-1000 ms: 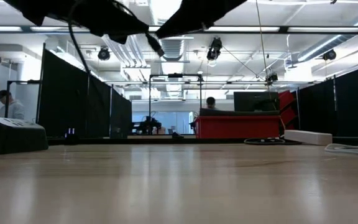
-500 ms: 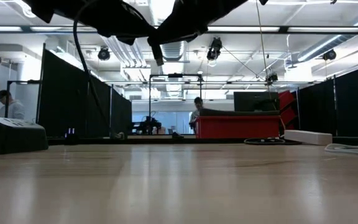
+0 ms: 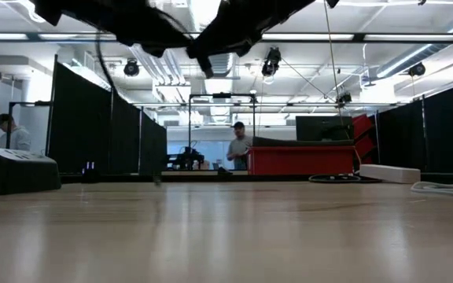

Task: Insert USB
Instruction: Insert the black charger cable into the top black outlet extension

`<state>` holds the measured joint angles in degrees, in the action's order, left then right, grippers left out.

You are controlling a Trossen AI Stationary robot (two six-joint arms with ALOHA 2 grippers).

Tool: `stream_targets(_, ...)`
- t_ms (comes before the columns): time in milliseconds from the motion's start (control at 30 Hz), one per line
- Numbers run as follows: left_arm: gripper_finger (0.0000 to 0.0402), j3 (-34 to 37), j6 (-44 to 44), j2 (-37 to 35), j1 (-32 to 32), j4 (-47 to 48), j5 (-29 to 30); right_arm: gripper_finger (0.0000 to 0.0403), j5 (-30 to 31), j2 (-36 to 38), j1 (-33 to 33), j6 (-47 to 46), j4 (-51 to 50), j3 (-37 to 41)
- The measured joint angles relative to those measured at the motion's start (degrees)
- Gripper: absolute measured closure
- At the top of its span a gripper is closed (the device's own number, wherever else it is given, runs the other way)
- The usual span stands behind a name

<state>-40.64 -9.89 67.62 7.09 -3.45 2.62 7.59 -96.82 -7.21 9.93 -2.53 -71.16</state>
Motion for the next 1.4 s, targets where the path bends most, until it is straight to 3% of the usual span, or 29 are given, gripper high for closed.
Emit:
stream_targets(233, 0.0331, 0.0, 14.0, -2.4, 0.0, 16.2, 1.8, 0.0386, 4.4, 6.8, 0.0, 1.9, -1.2, 3.5)
stream_targets(467, 0.0317, -13.4, 35.7, 0.0, -3.0, 64.1, 8.2, 0.0386, 4.4, 11.4, 0.1, 2.5, 3.2, 12.6)
stream_targets(633, 0.0313, -17.9, 42.6, 2.4, -4.9, 80.3, 8.2, 0.0386, 4.4, 11.4, 0.1, 2.5, 8.6, 17.0)
stream_targets(733, 0.031, -17.6, 46.3, 5.3, -7.2, 89.4, 3.9, 0.0386, 4.4, 11.2, 0.0, 2.3, 10.8, 19.4)
stream_targets(900, 0.0306, -15.6, 43.4, 10.3, -9.8, 94.0, 1.9, 0.0386, 3.9, 11.3, -0.5, 2.0, 11.3, 20.0)
stream_targets(1167, 0.0304, -13.5, 34.4, 20.2, -13.9, 93.7, 0.7, 0.0386, 4.0, 11.2, -1.9, 2.1, 10.9, 20.4)
stream_targets(1400, 0.0305, -9.5, 31.5, 28.6, -16.2, 93.5, 5.6, 0.0386, 4.0, 11.2, -2.0, 1.7, 10.8, 20.6)
